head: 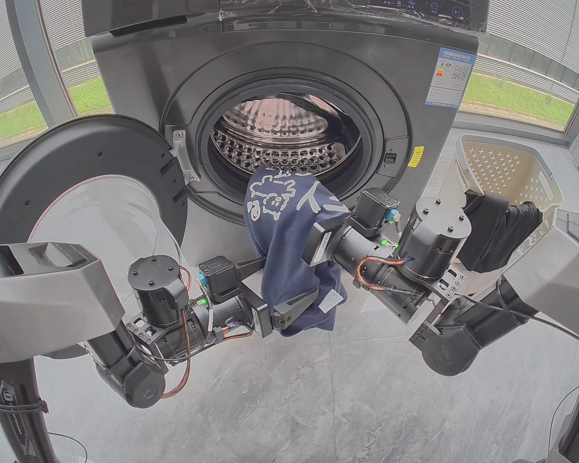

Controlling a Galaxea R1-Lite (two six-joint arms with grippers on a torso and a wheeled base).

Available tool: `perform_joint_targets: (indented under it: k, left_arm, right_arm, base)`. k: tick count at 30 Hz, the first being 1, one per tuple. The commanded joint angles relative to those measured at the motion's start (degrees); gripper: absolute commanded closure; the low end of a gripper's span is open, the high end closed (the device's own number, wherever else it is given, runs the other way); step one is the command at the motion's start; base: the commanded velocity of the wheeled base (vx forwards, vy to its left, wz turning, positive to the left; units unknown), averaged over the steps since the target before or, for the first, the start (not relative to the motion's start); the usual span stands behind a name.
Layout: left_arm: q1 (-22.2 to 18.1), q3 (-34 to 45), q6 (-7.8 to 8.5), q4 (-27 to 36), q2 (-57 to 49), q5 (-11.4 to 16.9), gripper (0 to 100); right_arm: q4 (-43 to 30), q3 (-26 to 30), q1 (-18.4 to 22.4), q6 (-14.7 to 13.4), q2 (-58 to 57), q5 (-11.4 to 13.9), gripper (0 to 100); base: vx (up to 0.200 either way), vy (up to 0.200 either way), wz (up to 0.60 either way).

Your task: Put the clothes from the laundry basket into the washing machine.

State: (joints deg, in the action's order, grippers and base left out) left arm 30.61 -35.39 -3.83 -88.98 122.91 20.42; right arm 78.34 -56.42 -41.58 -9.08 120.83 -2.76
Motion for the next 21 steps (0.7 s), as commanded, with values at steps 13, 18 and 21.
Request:
perform_joint_targets:
  k: [13, 18, 21]
  left_arm:
    - [0.06, -10.40, -0.92, 0.03, 9.46, -3.02, 0]
    - [-0.20, -14.01, -1.01, 0.03, 11.83, -5.13, 0]
    - [-0.11, -14.88, -1.45, 0.03, 11.83, -6.09, 0]
  right_arm:
    - [-0.03, 0.08, -2.28, -0.41, 0.02, -0.23, 100]
    - [0.06, 0.43, -2.98, -0.85, 0.10, -0.85, 100]
    - [0.15, 0.52, -3.07, -1.38, 0.37, -1.82, 100]
  base:
    - [0.000, 0.000, 0.00]
    - [0.000, 0.000, 0.00]
    - [0.000, 0.000, 0.00]
